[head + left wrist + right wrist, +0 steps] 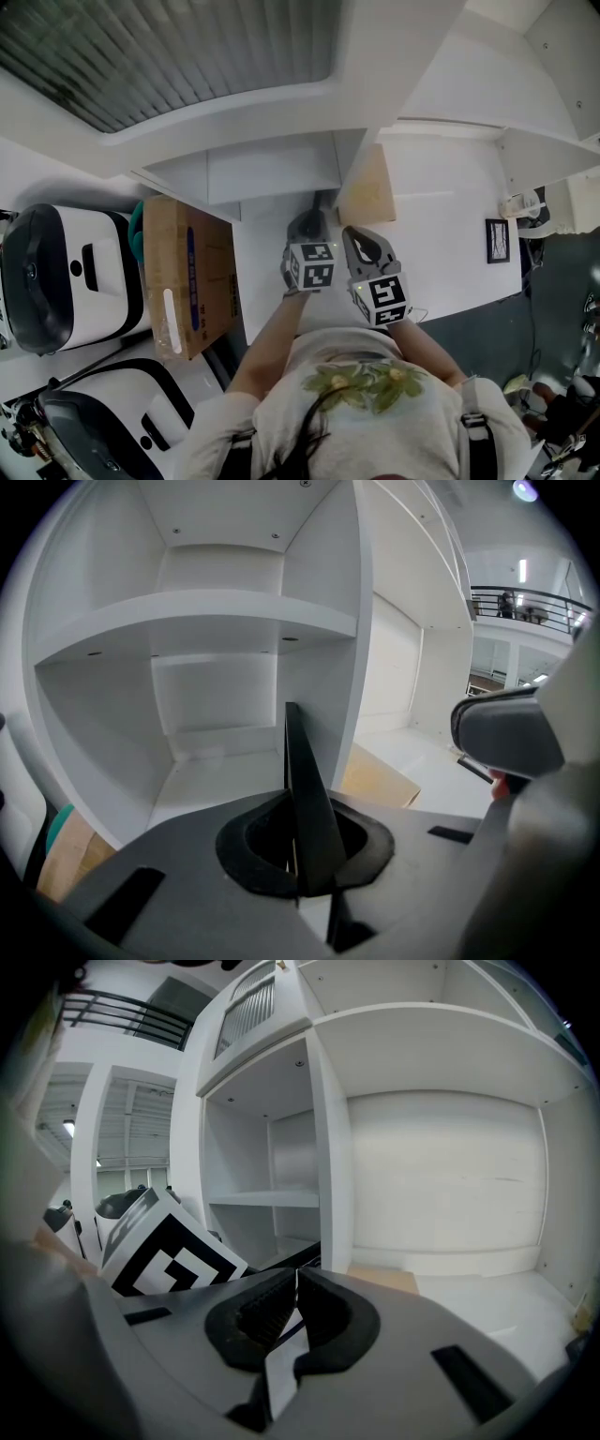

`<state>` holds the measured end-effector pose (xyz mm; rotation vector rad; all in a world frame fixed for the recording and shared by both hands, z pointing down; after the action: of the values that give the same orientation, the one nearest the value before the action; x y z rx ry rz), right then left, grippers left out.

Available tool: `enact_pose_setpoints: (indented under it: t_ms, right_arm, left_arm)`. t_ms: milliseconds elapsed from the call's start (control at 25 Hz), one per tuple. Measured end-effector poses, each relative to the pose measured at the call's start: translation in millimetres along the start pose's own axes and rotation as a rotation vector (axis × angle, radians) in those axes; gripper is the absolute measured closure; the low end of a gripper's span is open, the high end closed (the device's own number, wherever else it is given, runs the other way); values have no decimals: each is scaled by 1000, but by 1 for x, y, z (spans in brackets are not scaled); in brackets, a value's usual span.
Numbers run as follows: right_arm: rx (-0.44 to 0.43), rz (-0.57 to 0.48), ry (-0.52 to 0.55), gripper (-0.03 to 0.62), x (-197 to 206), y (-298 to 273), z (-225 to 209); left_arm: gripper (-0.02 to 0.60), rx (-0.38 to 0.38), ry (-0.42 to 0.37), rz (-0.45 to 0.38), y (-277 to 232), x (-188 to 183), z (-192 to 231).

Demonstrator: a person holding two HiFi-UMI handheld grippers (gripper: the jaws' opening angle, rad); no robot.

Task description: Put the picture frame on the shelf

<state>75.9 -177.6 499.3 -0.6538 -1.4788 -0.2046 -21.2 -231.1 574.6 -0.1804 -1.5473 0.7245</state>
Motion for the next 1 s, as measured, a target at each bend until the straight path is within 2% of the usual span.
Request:
enact_pose_setpoints:
  t_ms: [240, 400, 440, 520, 560, 1000]
  right_arm:
    - [-3, -1, -1, 562, 0, 1, -1]
    - [-10, -2, -1, 562, 0, 1, -1]
    - [-11, -2, 0, 562, 0, 1, 0]
    - [-17, -2, 3, 562, 0, 1, 1]
    - [-20, -4, 4, 562, -1, 1, 2]
    - [-46, -14, 8, 562, -2, 1, 8]
  left_arm:
    - [548, 3, -12, 4, -6, -4, 1]
    - [545, 51, -34, 11, -7, -5, -2]
    - [535, 64, -36, 11, -7, -5, -4]
    - [425, 84, -39, 12, -6, -6, -8]
    - [405, 85, -41, 8, -5, -6, -9]
    - [400, 57, -45, -38, 31, -2, -4]
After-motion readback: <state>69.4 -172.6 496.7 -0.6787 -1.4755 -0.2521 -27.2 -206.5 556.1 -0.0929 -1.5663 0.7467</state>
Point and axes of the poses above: the fingertips, and each gripper's own axes: y backward along the fingers, z to its left, x out of its underside, the point moved 6 cm from there along y, backward along the fingers, and after that the axes turned 4 degrees about -z, right-handed, at the moved point
